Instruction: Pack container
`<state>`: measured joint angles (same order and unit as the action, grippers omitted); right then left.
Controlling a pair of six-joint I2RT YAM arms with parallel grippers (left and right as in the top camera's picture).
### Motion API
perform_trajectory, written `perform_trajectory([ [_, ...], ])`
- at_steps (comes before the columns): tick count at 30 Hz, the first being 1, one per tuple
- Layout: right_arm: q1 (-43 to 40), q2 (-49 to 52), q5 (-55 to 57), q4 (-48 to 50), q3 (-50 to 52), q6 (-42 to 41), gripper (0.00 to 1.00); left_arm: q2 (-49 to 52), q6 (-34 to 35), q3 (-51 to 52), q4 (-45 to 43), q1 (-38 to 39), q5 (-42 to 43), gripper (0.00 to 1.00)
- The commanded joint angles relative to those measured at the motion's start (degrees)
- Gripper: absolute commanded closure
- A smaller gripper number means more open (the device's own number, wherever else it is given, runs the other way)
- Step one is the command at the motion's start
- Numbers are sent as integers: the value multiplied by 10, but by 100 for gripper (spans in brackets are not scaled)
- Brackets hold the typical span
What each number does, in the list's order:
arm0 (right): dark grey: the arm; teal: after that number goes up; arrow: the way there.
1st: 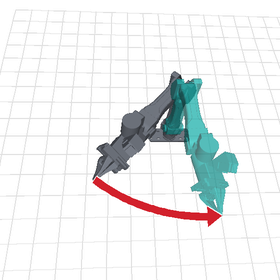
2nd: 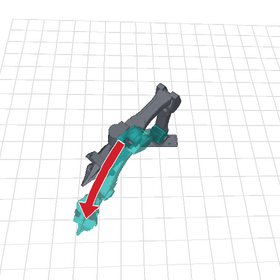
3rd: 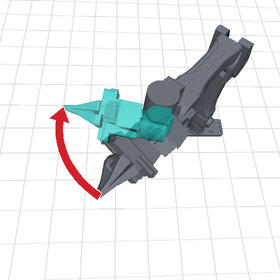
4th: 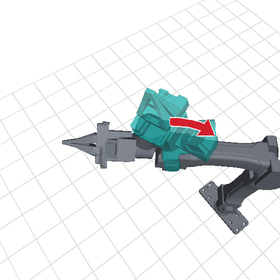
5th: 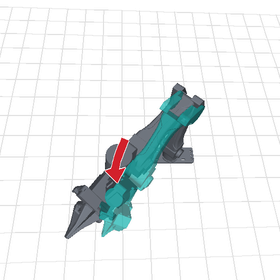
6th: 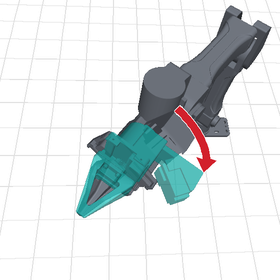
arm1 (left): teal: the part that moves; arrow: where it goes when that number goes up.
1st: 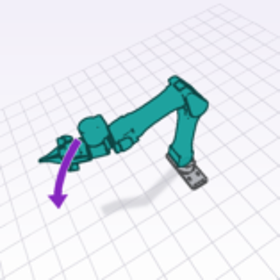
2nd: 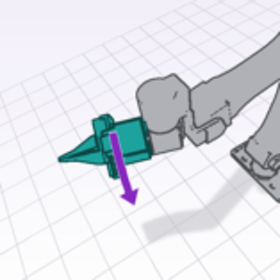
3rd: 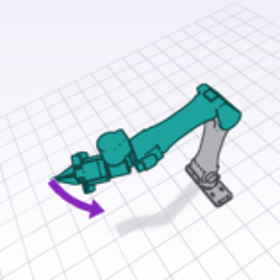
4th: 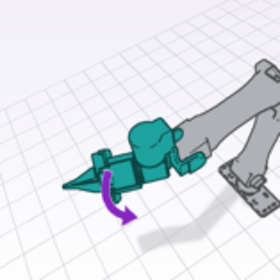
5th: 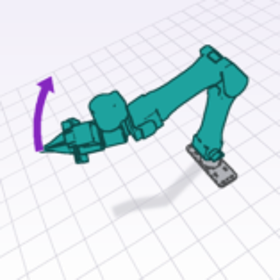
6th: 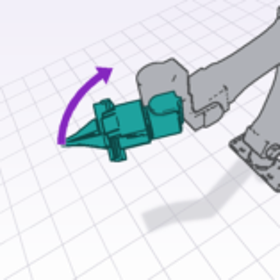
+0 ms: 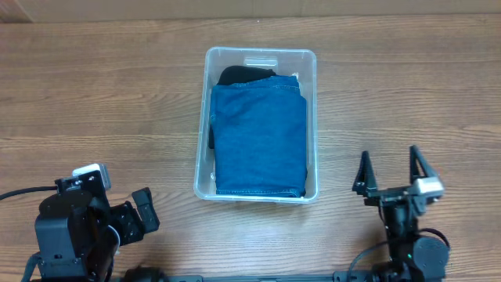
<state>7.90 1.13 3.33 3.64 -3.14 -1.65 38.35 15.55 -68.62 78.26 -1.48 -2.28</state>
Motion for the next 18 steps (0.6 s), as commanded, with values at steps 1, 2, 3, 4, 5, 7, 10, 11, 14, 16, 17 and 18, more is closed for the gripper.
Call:
perform_trajectory([
  [1, -1, 6, -16, -77, 25, 5, 0, -4, 8, -2, -1, 2, 4, 0],
  [2, -1, 11, -17, -79, 24, 5, 0, -4, 8, -2, -1, 2, 4, 0],
  [3, -1, 12, -17, -89, 24, 5, 0, -4, 8, -2, -1, 2, 4, 0],
  [4, -1, 12, -17, -87, 24, 5, 0, -4, 8, -2, -1, 2, 4, 0],
  [5, -1, 12, -17, -87, 24, 6, 0, -4, 8, -2, -1, 2, 4, 0],
  [7, -1, 12, -17, -87, 24, 5, 0, -4, 8, -2, -1, 2, 4, 0],
  [10, -1, 12, -17, -87, 24, 5, 0, -4, 8, -2, -1, 2, 4, 0],
  [11, -1, 12, -17, -87, 24, 6, 0, -4, 8, -2, -1, 2, 4, 0],
  [14, -1, 12, -17, -87, 24, 5, 0, -4, 8, -2, -1, 2, 4, 0],
  [16, -1, 12, -17, -87, 24, 6, 0, -4, 8, -2, -1, 2, 4, 0],
  [17, -1, 12, -17, -87, 24, 5, 0, -4, 8, -2, -1, 2, 4, 0],
  [18, -1, 12, -17, -87, 24, 5, 0, -4, 8, -2, -1, 2, 4, 0],
])
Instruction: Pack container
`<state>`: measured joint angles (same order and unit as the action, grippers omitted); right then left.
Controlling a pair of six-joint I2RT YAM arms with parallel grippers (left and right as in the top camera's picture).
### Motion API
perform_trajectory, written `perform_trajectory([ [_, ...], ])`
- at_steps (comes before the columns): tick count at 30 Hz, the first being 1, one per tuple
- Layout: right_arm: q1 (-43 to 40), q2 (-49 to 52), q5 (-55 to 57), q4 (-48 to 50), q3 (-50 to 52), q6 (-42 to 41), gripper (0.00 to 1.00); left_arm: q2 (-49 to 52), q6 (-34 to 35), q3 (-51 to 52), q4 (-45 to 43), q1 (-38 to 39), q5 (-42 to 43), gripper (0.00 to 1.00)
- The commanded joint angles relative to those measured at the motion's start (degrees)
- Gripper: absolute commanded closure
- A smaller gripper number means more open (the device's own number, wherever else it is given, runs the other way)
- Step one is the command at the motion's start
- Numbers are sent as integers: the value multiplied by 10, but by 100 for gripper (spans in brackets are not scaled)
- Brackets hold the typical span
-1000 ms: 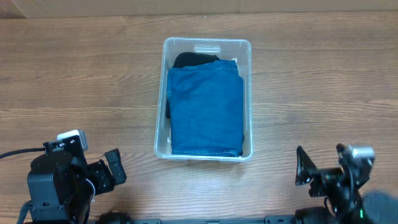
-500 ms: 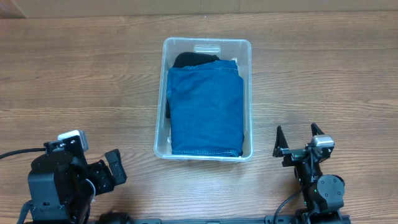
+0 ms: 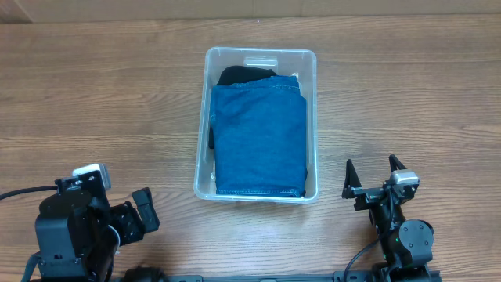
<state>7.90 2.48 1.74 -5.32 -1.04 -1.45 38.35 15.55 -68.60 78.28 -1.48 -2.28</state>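
A clear plastic container (image 3: 259, 56) stands at the middle of the wooden table. Folded blue jeans (image 3: 259, 137) fill most of it, and a black garment (image 3: 239, 74) shows under them at the far end. My left gripper (image 3: 135, 213) rests low at the near left, its fingers apart with nothing between them. My right gripper (image 3: 371, 171) stands open at the near right, fingers pointing away from me, empty, just right of the container's near corner.
The wooden table (image 3: 94, 110) spreads on all sides of the container. A pale wall or board edge runs along the far side. The arms' bases occupy the near left and near right corners.
My right gripper has drawn back toward its base and shifted a little left, its fingers now nearer the near edge. The left arm, container and clothes are as before.
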Motion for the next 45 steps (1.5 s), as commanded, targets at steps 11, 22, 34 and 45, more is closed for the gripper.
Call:
perform_trajectory([
  [11, -1, -2, -1, 2, 3, 3, 0, -147, -67, 192, -183, 4, -4, 0],
  [22, -1, -2, -1, 2, 3, 3, 0, -363, -113, 678, -859, 4, 42, 0],
  [34, -1, -2, -1, 2, 3, 3, 0, -343, -113, 681, -736, 4, 33, 0],
  [45, -1, -2, -1, 2, 3, 3, 0, -343, -113, 681, -736, 4, 33, 0],
])
